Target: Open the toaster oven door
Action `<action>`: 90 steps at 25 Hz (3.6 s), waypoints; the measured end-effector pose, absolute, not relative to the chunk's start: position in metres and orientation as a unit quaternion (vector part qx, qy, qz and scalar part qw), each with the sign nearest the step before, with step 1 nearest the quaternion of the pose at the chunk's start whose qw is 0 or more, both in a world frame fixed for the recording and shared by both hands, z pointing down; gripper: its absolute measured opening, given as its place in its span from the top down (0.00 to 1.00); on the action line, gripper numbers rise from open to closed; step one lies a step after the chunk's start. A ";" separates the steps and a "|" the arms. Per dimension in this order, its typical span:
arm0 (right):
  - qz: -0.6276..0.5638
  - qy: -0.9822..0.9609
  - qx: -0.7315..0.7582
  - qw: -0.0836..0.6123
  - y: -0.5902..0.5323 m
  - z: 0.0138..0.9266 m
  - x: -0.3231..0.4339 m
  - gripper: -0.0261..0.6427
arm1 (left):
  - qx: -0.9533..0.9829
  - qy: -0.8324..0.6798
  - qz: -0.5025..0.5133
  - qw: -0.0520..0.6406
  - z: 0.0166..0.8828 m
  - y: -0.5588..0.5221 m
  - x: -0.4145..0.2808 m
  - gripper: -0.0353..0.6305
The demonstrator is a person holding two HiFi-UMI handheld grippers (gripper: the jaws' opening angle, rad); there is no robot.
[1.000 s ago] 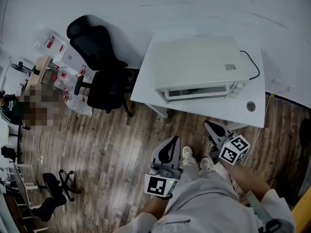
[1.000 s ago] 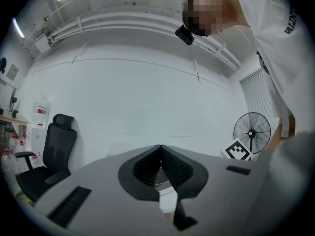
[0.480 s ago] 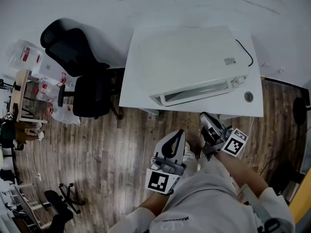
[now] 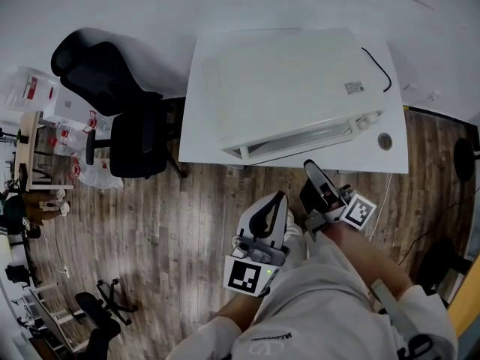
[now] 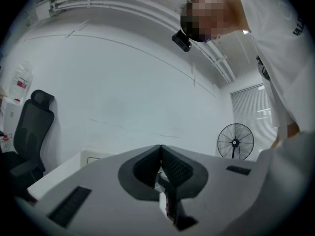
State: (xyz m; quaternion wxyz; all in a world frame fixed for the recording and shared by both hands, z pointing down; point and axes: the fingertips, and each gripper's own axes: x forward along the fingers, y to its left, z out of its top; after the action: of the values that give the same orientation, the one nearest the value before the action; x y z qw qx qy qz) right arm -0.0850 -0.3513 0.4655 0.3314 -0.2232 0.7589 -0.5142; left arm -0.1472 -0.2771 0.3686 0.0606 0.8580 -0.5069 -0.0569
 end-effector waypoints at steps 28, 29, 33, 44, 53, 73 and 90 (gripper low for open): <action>-0.543 0.708 -0.231 0.389 -0.394 0.458 -0.077 0.78 | 0.857 -0.508 -0.060 0.067 0.371 -0.288 -0.112 0.94; -0.543 0.708 -0.232 0.389 -0.394 0.458 -0.077 0.78 | 0.856 -0.508 -0.060 0.068 0.371 -0.288 -0.112 0.94; -0.540 0.711 -0.233 0.384 -0.388 0.460 -0.075 0.78 | 0.856 -0.509 -0.060 0.067 0.371 -0.285 -0.111 0.94; -0.550 0.725 -0.235 0.342 -0.337 0.480 -0.067 0.79 | 0.861 -0.500 -0.060 0.070 0.374 -0.275 -0.099 0.94; -0.570 0.716 -0.245 0.320 -0.311 0.498 -0.059 0.79 | 0.865 -0.492 -0.052 0.079 0.384 -0.267 -0.087 0.94; -0.618 0.691 -0.269 0.261 -0.259 0.558 -0.046 0.80 | 0.858 -0.507 0.024 0.082 0.452 -0.239 -0.084 0.94; -0.649 0.678 -0.283 0.198 -0.238 0.627 -0.042 0.82 | 0.843 -0.528 0.050 0.090 0.516 -0.227 -0.093 0.94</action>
State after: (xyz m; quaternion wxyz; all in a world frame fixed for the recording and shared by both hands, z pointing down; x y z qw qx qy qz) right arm -0.0421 -0.2376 0.6266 0.1984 -0.2828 0.6781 -0.6487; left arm -0.0926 -0.2269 0.5165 0.0898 0.8428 -0.5284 0.0502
